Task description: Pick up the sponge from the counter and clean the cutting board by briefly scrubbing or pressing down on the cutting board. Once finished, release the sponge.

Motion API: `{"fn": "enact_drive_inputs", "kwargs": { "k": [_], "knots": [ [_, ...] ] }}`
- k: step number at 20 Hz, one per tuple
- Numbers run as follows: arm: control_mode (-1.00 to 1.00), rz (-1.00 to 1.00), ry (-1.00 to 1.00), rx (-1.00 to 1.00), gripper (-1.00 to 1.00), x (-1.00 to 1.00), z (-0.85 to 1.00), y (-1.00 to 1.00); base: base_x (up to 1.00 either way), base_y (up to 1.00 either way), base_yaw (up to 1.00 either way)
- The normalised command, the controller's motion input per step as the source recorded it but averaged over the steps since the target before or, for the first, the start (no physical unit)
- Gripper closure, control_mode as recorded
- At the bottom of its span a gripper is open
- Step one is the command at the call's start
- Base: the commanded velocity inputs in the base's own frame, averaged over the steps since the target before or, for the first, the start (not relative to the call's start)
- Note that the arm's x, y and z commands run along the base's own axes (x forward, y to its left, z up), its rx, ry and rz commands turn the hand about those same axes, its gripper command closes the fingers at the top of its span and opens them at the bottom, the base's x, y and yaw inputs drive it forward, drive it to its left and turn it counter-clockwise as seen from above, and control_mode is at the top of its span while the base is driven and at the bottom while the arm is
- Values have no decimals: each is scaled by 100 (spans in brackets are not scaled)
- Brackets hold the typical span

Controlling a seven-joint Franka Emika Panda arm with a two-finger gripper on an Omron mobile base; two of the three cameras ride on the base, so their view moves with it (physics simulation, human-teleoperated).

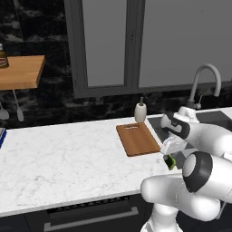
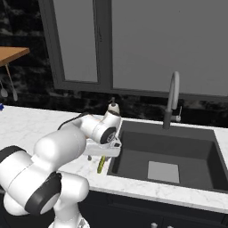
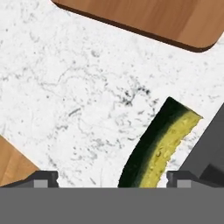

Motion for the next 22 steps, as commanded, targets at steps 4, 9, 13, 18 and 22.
{"fn": "enact_drive_inputs", "kwargs": {
  "k": [4,9,13,18,22],
  "knots": [
    [-100,0,-8,0,-100,0,39,0,0,0,0],
    [-100,0,-11,0,-100,0,89,2,0,0,0],
    [-100,0,-2,1,-100,-20,48,7,0,0,0],
    [-100,0,-4,0,-100,-76,10,1,0,0,0],
    [-100,0,-11,0,-100,-25,12,14,0,0,0]
  ]
}}
